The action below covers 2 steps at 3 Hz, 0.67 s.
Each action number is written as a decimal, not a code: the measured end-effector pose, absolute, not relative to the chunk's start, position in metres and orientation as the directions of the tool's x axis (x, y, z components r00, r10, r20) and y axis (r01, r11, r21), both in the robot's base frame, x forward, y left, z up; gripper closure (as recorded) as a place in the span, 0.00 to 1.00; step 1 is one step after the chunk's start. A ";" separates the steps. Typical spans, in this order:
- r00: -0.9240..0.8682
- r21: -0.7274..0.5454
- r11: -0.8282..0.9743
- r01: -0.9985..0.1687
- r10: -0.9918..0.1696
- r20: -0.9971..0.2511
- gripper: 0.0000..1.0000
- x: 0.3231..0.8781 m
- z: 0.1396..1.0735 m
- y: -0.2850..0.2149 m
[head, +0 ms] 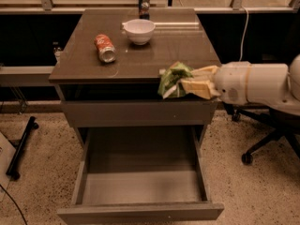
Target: Place green jalapeno chip bag into middle drawer
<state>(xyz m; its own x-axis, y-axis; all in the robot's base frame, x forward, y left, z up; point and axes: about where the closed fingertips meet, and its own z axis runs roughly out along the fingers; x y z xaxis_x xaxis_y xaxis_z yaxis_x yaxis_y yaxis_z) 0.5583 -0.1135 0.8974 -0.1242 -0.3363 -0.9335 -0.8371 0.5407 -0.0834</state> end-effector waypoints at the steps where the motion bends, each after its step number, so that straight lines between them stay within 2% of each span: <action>1: -0.129 -0.057 0.452 -0.890 -0.370 -0.920 1.00 0.464 0.878 -0.117; 2: -0.190 0.006 0.433 -0.901 -0.384 -0.904 1.00 0.434 0.846 -0.118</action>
Offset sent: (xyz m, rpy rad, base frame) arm -0.1601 -0.0097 -0.0912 -0.0364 0.2117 0.1395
